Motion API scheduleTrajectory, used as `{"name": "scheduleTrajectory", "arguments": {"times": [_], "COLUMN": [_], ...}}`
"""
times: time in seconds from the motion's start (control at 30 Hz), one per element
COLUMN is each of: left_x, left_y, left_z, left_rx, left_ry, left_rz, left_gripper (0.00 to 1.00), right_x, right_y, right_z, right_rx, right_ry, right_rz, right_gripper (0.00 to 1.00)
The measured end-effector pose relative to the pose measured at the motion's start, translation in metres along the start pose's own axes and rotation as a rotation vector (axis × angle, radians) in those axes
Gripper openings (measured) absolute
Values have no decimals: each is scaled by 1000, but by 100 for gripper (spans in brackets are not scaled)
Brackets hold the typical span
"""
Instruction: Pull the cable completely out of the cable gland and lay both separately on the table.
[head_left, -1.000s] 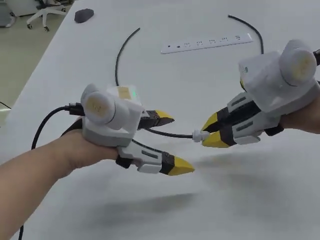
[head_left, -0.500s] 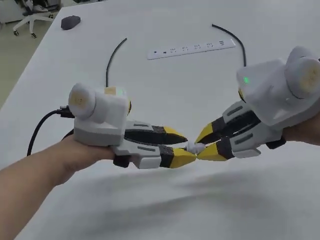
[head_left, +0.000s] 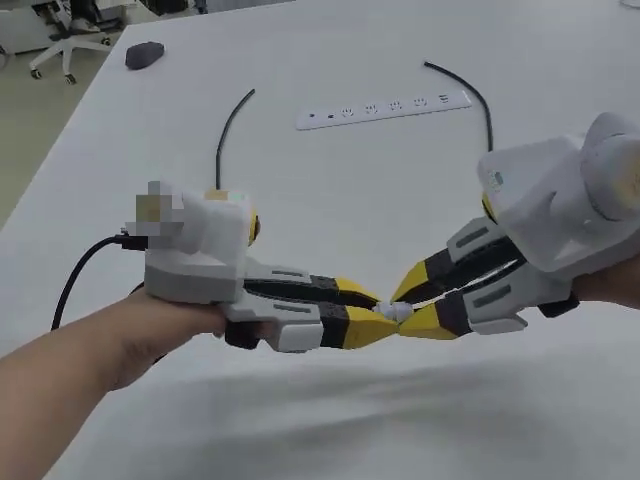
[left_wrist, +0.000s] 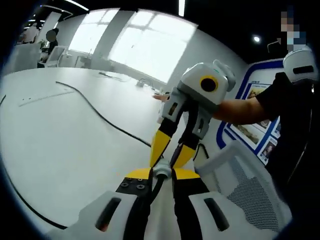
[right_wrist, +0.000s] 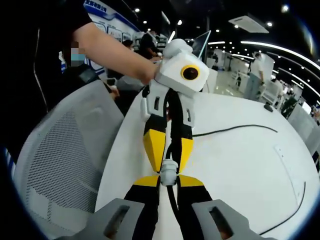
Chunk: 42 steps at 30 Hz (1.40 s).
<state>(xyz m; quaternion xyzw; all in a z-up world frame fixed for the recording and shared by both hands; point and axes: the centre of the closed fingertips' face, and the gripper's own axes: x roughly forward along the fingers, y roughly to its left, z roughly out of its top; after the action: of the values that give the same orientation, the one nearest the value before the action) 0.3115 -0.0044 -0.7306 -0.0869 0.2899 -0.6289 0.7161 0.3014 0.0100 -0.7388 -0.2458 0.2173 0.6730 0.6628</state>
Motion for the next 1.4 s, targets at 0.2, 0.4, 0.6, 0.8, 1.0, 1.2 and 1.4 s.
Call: {"name": "scheduleTrajectory", "arguments": {"times": [0.2, 0.4, 0.6, 0.8, 1.0, 1.2, 1.4], "left_x": [2, 2, 2, 2, 2, -1, -6], "left_y": [-1, -2, -2, 0, 0, -5, -5], "left_z": [0, -1, 0, 3, 12, 24, 30], "left_rx": [12, 7, 32, 67, 176, 371, 421], "left_ry": [4, 12, 39, 43, 43, 54, 48], "left_rz": [-6, -8, -1, 3, 14, 35, 40], "left_gripper": [16, 16, 15, 15, 15, 15, 15], "right_x": [-2, -1, -1, -3, -9, -16, -21], "right_y": [0, 2, 1, -3, -8, -13, -19], "right_z": [0, 1, 1, 3, 5, 12, 15], "right_rx": [-7, -13, -18, 8, 56, 207, 295], "right_ry": [1, -5, -7, -12, -10, -95, -141], "right_rz": [4, 11, 8, 10, 8, 49, 88], "right_gripper": [7, 7, 7, 8, 9, 9, 9]}}
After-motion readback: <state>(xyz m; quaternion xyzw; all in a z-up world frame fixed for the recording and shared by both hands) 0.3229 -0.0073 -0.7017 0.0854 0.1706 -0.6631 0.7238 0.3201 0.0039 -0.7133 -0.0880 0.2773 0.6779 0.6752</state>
